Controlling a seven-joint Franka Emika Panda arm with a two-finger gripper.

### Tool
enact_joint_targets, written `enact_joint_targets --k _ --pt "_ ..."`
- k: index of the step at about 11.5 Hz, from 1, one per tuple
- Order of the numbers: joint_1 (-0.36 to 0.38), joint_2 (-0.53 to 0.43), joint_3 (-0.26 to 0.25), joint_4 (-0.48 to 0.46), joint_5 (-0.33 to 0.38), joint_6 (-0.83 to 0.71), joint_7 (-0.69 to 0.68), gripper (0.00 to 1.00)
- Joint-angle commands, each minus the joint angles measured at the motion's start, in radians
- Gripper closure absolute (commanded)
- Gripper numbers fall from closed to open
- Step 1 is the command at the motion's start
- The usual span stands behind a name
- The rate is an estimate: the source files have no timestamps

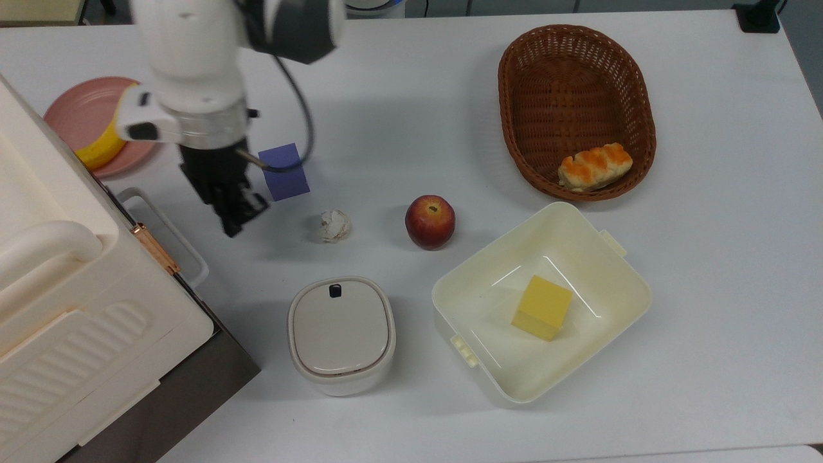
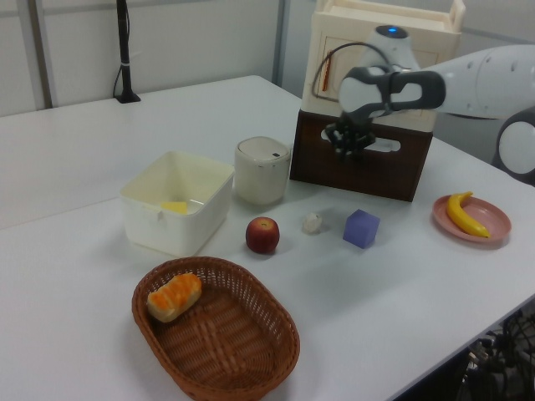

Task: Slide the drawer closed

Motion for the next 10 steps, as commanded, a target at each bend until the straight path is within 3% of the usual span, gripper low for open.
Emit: enact_joint_targets --k 1,3,5,8,10 --pt "0.063 -0.013 0.026 -0.009 -0.058 -0.015 -0.014 0.95" --pt "0.068 -0.052 0.072 -0.009 -0.067 -0.039 -0.022 0.95" --pt "0.062 -0.140 0.115 -0.029 -0.068 -0.134 -0.128 0.95" --pt "0.065 -0.285 0.120 -0.059 -0.053 -0.347 -0.285 0.91" --pt "0.060 -0.361 0.108 -0.059 0.026 -0.461 -0.379 0.86"
